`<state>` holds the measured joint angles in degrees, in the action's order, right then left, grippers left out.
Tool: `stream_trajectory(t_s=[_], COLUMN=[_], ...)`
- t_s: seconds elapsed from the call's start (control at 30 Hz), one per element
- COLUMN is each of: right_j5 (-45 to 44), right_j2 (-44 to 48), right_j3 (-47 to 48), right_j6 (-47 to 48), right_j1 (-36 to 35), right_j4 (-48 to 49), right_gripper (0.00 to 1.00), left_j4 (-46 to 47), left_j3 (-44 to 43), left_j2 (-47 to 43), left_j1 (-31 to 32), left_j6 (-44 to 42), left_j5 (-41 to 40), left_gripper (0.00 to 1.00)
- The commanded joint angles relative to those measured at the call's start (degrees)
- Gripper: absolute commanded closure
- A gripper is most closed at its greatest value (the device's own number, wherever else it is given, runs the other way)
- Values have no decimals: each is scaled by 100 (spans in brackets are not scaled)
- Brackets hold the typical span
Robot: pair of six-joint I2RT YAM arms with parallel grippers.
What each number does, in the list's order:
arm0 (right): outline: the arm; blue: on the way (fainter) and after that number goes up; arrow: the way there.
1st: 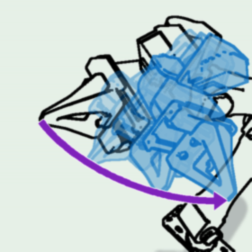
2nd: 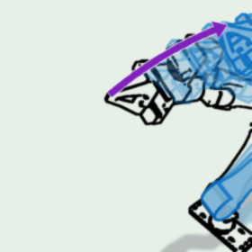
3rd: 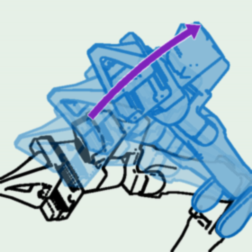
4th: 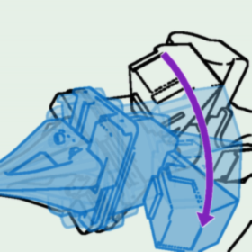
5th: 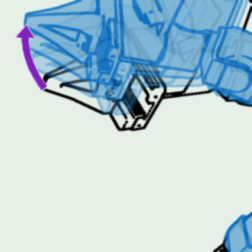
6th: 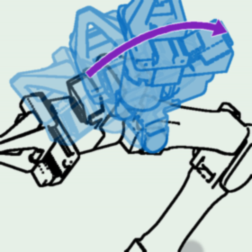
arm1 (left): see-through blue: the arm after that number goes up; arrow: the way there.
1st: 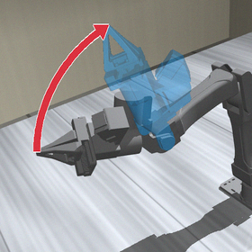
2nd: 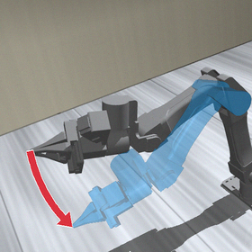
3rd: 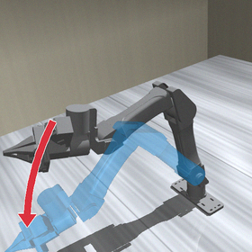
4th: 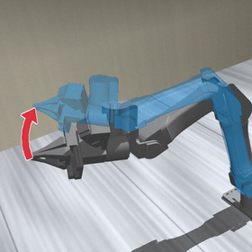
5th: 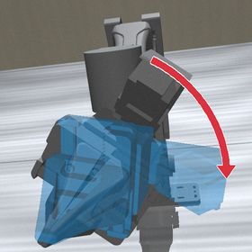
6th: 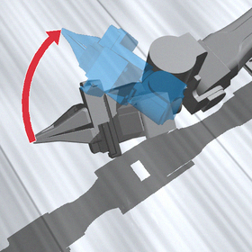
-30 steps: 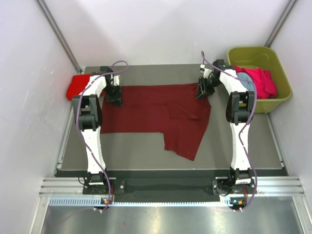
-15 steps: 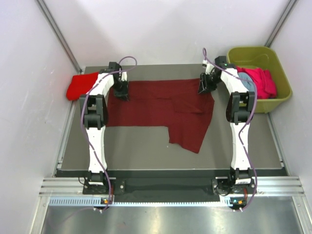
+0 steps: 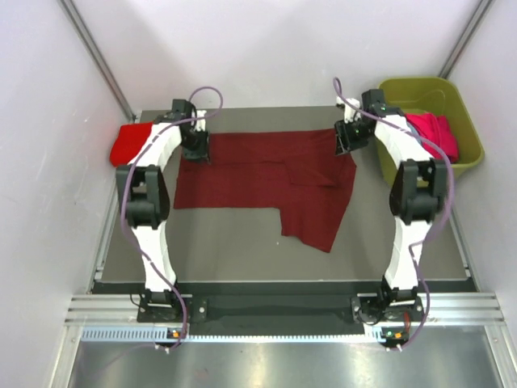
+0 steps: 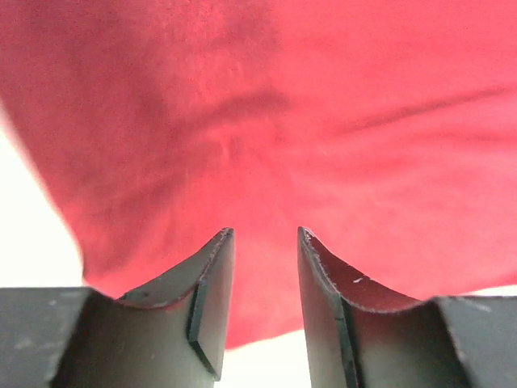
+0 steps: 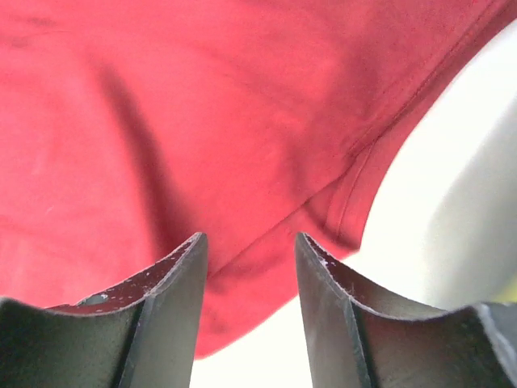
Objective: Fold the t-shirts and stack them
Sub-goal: Fold the tshirt
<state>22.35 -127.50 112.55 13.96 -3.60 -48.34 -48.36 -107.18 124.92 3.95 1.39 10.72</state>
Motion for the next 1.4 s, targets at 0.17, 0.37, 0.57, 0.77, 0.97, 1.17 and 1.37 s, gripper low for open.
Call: stream_trajectory(t_s=[0.17,0.37,0.57,0.77,0.97,1.17,1.37], right_j5=[-872,-1197,-1487,-1295,-1172,-1206,-1408], right_j2=[2080,1440,719,235,68,-38,-134], right_j3=[-1675,-1307,-736,-410,-339,-401,-410], right_j6=[1110,723,775,758,723,661,644], right_j1=[-1415,-2031,-2295,-2435,-2628,-2664,-2681], right_j4=[641,544,475,422,360,334,386], right_gripper=[53,59,64,66,66,66,69], left_j4=[424,284,213,239,274,283,292], left_j3=[1093,1673,2262,2675,2728,2728,2746], left_j2=[-1620,-1445,-1312,-1418,-1418,-1409,-1436], left_j1=[18,-8,-61,-96,-157,-183,-192], left_j6=[292,309,406,388,450,459,468], left_j5=[720,1002,1231,1187,1178,1143,1125], left_gripper=[59,62,63,63,63,63,63])
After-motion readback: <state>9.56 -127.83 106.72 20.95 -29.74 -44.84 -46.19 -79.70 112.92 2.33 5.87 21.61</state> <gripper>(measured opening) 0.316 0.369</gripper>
